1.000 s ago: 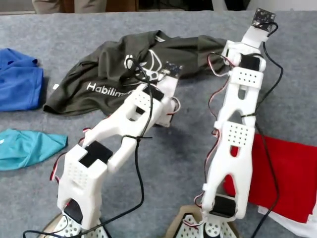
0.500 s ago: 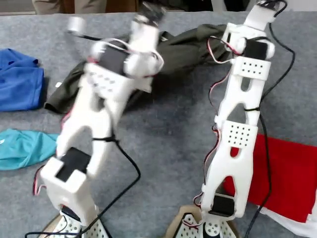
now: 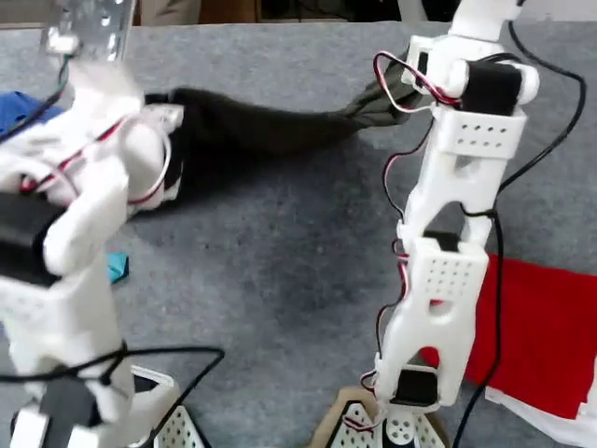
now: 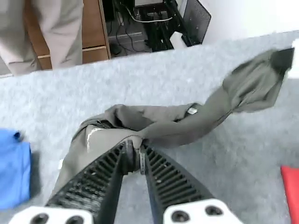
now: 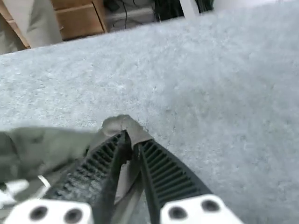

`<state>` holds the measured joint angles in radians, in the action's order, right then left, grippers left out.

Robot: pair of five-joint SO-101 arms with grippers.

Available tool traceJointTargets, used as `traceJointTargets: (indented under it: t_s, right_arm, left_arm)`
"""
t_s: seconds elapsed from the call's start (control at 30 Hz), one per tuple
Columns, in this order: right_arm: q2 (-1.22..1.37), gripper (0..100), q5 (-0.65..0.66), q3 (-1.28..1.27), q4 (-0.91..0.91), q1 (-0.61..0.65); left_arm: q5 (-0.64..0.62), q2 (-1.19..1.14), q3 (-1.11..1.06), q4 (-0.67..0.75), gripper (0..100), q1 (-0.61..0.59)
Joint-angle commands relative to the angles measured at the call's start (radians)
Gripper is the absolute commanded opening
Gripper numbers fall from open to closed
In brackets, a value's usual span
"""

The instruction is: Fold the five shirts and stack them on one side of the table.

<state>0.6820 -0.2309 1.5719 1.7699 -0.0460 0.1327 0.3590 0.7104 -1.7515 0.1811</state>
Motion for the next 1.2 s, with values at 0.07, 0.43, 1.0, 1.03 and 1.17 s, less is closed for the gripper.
traceJointTargets:
  t_s: [0.07,0.43,1.0,1.03,1.17]
  right_arm:
    - [-0.318,0.5,0.101,-0.315,0.018,0.025]
    - [-0.783,0.8,0.218,-1.138,0.009,0.131]
    - [-0.786,0.6,0.844,-1.323,-0.124,0.13]
    - [-0.786,0.5,0.904,-1.337,-0.135,0.13]
    - [-0.794,0.8,1.077,-1.442,-0.137,0.131]
  left_arm:
    - [0.066,0.163,-0.301,-0.009,2,-0.08]
    - [0.112,0.343,-0.586,-0.003,2,-0.213]
    - [0.259,0.357,-0.948,0.166,2,-0.453]
    - [0.259,0.357,-0.997,0.198,2,-0.453]
    - [0.259,0.357,-1.18,0.328,2,-0.453]
